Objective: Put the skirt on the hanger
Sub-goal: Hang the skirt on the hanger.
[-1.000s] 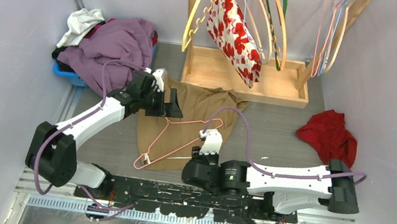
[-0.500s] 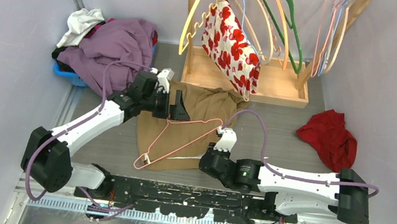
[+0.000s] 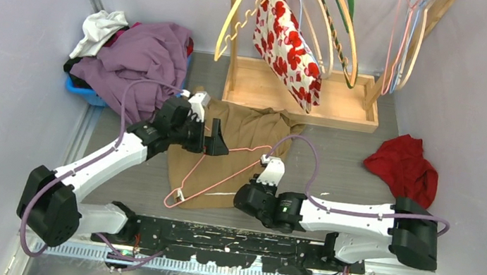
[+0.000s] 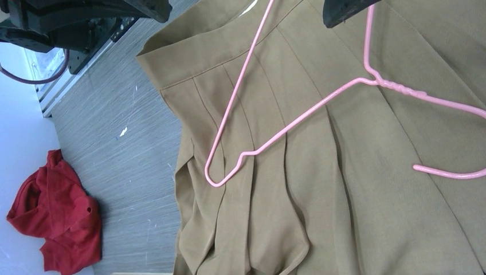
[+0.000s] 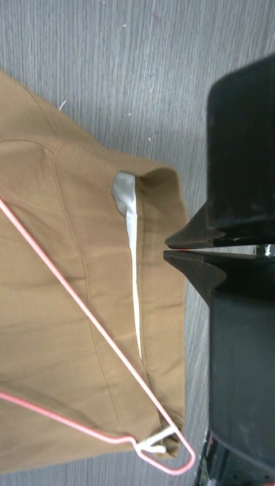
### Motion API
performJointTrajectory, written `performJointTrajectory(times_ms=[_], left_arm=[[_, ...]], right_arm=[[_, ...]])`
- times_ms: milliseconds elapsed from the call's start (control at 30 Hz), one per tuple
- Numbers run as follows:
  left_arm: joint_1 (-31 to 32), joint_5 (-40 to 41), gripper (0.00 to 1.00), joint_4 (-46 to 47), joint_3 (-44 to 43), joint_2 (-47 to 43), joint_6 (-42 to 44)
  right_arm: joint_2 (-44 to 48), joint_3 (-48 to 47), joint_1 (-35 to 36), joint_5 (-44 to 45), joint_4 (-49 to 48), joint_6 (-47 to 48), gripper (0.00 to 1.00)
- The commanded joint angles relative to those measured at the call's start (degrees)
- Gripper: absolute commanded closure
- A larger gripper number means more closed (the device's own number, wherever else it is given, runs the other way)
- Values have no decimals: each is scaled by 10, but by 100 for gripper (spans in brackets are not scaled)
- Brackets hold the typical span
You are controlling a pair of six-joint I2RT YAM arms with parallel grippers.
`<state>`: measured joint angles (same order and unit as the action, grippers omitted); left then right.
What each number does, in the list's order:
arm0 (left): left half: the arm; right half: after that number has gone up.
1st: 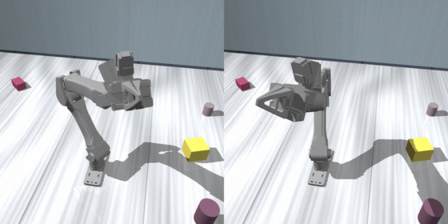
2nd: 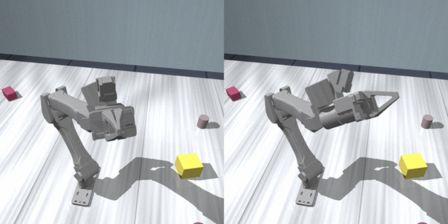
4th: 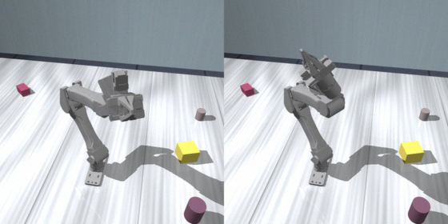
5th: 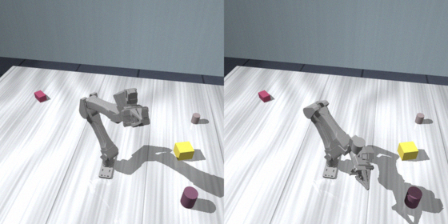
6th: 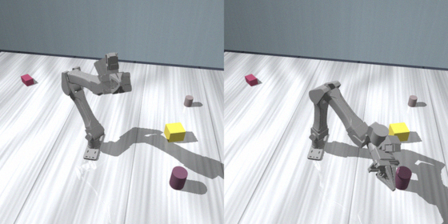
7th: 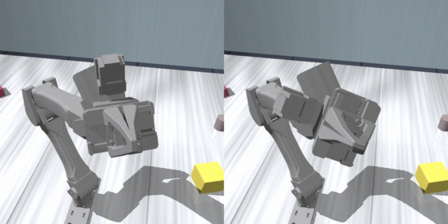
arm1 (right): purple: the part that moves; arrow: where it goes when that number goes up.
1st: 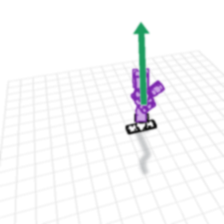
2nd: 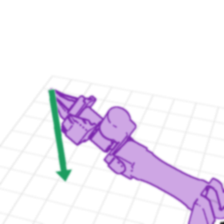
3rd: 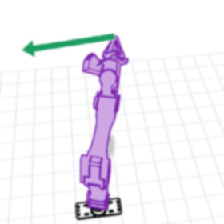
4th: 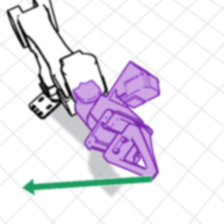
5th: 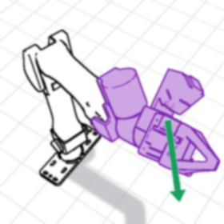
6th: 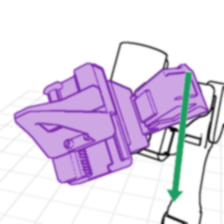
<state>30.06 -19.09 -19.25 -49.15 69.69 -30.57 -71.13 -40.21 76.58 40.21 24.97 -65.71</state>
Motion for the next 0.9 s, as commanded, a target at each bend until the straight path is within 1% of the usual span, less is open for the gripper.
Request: performJointTrajectory(times_ms=[0,133,400,567,867], left_arm=[[3,-5,0,38,0,14,16],[3,-15,1,59,11,26,10],[3,-13,1,64,11,26,8],[3,-12,1,67,10,47,9],[3,-12,1,70,10,52,11]], right_arm=[[-15,0,-23,18,0,-21,89],[-8,24,-47,5,-17,-17,89],[6,33,-91,-13,-35,18,81],[3,30,-93,-25,-58,30,77],[-24,22,-93,-36,-83,39,76]])
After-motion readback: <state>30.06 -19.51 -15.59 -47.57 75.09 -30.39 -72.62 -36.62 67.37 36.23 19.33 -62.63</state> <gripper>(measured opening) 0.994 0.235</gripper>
